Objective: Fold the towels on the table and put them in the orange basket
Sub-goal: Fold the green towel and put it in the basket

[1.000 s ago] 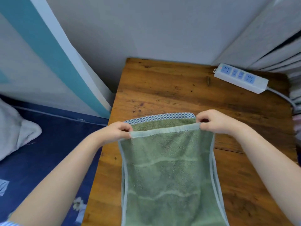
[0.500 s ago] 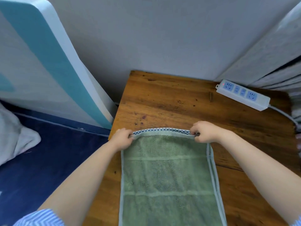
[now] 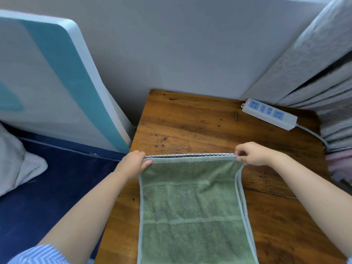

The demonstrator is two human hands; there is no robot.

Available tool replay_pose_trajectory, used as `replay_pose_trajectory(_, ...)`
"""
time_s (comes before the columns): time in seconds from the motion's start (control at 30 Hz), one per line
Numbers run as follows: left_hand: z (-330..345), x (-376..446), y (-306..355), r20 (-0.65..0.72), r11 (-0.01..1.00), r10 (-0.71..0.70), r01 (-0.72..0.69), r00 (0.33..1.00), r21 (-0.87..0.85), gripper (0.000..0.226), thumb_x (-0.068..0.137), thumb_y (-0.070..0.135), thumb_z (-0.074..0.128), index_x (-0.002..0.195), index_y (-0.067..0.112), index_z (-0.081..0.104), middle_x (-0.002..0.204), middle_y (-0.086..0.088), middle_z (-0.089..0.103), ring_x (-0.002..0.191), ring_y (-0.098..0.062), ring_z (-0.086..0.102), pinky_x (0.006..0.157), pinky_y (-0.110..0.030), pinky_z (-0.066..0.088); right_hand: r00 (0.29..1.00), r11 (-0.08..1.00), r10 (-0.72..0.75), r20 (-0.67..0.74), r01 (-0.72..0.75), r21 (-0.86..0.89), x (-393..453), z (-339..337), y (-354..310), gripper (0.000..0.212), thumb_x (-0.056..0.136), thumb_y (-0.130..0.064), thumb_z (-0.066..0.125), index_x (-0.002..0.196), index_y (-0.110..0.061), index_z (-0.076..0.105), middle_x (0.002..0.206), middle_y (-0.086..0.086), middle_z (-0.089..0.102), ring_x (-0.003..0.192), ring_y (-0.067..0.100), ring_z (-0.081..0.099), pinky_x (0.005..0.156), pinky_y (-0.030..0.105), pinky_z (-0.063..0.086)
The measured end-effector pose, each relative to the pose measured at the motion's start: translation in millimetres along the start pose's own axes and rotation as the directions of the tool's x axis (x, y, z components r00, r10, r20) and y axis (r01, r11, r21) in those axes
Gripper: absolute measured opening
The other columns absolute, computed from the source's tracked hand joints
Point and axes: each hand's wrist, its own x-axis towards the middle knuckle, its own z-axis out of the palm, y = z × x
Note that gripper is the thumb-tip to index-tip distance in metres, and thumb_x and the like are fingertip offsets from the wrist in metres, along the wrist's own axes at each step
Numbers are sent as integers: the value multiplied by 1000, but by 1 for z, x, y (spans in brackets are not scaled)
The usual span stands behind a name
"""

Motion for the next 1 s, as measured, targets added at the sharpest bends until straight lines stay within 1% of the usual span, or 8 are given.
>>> replay_pose_trajectory(0.17, -8, -13, 3, -52, 994, 46, -40, 998, 102, 35, 95, 41, 40, 87, 11, 54, 86, -1, 47, 83, -18, 48, 68, -28, 38, 999, 1000, -8, -48, 8, 0, -16, 1, -6, 24, 88, -15, 57, 68, -28, 51, 75, -9, 54, 69, 4, 52, 56, 15, 39)
replay_pose_trajectory(0.33, -5, -30, -1, 4, 982, 77, -76, 997, 172, 37, 94, 39, 43, 95, 9, 64, 87, 0, 44, 88, -20, 55, 70, -29, 42, 992, 998, -43, -119, 36, -60, -33, 11, -9, 11, 86, -19, 60, 76, -21, 57, 72, -7, 54, 67, 6, 50, 54, 14, 38)
replay_pose_trajectory(0.47, -3, -45, 0, -92, 986, 81, -66, 992, 156, 34, 95, 36, 42, 96, 8, 61, 94, -5, 52, 89, -22, 56, 71, -29, 42, 981, 989, -79, -177, 55, -140, -48, 20, -10, 22, 89, -17, 54, 70, -25, 46, 72, -9, 49, 70, 11, 49, 56, 17, 37)
replay_pose_trajectory(0.6, -9, -59, 4, -135, 990, 109, -95, 985, 101, 25, 96, 30, 41, 89, 9, 51, 86, -3, 42, 85, -25, 56, 69, -32, 42, 967, 988, -80, -242, 44, -148, -63, 21, -15, 33, 92, -12, 46, 67, -29, 33, 74, -8, 43, 72, 15, 45, 59, 23, 35)
replay_pose_trajectory(0.73, -20, -68, 8, -137, 996, 84, -82, 987, 15, 18, 97, 28, 39, 85, 15, 37, 78, 1, 46, 77, -24, 57, 54, -27, 35, 951, 991, -41, -308, -1, -134, -83, 22, -24, 17, 87, -5, 49, 91, -20, 41, 90, 3, 52, 77, 21, 53, 64, 35, 47)
replay_pose_trajectory(0.8, -27, -76, 11, -190, 996, 88, -91, 978, -5, 12, 97, 25, 39, 98, 13, 41, 81, -2, 55, 80, -29, 62, 51, -29, 36, 925, 987, -71, -374, 11, -159, -94, 22, -32, 25, 85, -4, 51, 105, -16, 44, 102, 6, 52, 85, 26, 57, 70, 39, 50)
replay_pose_trajectory(0.87, -37, -83, 12, -215, 989, 134, -117, 967, 90, 20, 97, 18, 39, 116, 12, 42, 102, -5, 60, 90, -29, 61, 61, -33, 44, 895, 977, -109, -433, 15, -214, -102, 21, -36, 30, 86, -3, 51, 114, -13, 45, 102, 6, 49, 87, 26, 57, 69, 33, 48)
replay_pose_trajectory(1.0, -65, -92, 18, -281, 940, 198, -100, 939, 328, 20, 88, 3, 41, 106, 8, 49, 104, -10, 50, 97, -29, 51, 69, -34, 40, 851, 922, -224, -476, 27, -385, -120, 12, -39, 14, 95, -12, 40, 104, -7, 48, 87, 1, 37, 77, 24, 54, 65, 33, 43)
